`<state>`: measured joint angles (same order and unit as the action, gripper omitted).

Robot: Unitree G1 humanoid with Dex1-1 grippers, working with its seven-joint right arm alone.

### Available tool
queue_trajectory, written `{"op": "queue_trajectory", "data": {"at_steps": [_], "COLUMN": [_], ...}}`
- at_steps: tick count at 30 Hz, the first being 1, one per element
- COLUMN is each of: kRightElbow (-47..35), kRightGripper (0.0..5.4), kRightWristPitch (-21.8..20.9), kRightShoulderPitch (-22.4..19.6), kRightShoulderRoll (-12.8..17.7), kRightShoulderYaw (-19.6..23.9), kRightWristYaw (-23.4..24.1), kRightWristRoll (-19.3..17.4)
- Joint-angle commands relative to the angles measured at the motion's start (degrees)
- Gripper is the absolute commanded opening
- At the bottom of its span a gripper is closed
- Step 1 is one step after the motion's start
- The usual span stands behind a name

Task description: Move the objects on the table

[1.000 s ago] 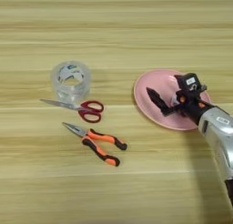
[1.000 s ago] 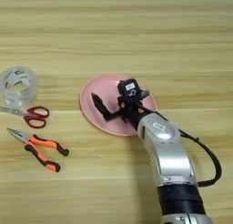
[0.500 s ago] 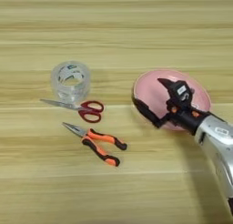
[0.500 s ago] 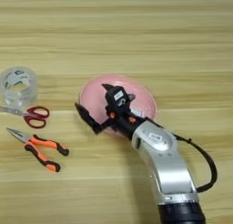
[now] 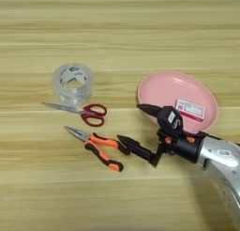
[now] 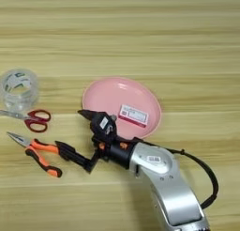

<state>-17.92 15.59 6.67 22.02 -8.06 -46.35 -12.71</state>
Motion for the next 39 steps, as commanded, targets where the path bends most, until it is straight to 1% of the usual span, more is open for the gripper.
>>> {"op": "queue_trajectory", "data": {"at_steps": [1,5,13,19,23,27,34,39], "kRightElbow": [-2.4,-0.5,1.8,5.7,5.8,6.9,7.0,9.2], "kRightGripper": [5.34,5.34,5.34,5.34,5.34,5.34,5.34,5.34], "kRightWristPitch": [0.4,-0.6,-1.4,-2.6,-3.0,-4.3,-4.9,-7.3], "kRightShoulderPitch": [-1.3,-1.9,-2.4,-3.3,-2.9,-2.7,-2.0,-2.4], "kRightShoulderRoll": [0.1,-0.3,-0.8,-1.4,-1.3,-1.1,-0.9,-1.4], "kRightShoulderYaw": [-1.7,-3.3,-5.3,-6.2,-6.6,-7.6,-8.8,-9.9], "kRightWristYaw": [0.0,0.3,0.2,0.3,0.0,0.1,-0.6,0.7], "kRightWristRoll": [-1.3,-0.1,0.6,1.6,1.8,3.1,3.7,6.7]}}
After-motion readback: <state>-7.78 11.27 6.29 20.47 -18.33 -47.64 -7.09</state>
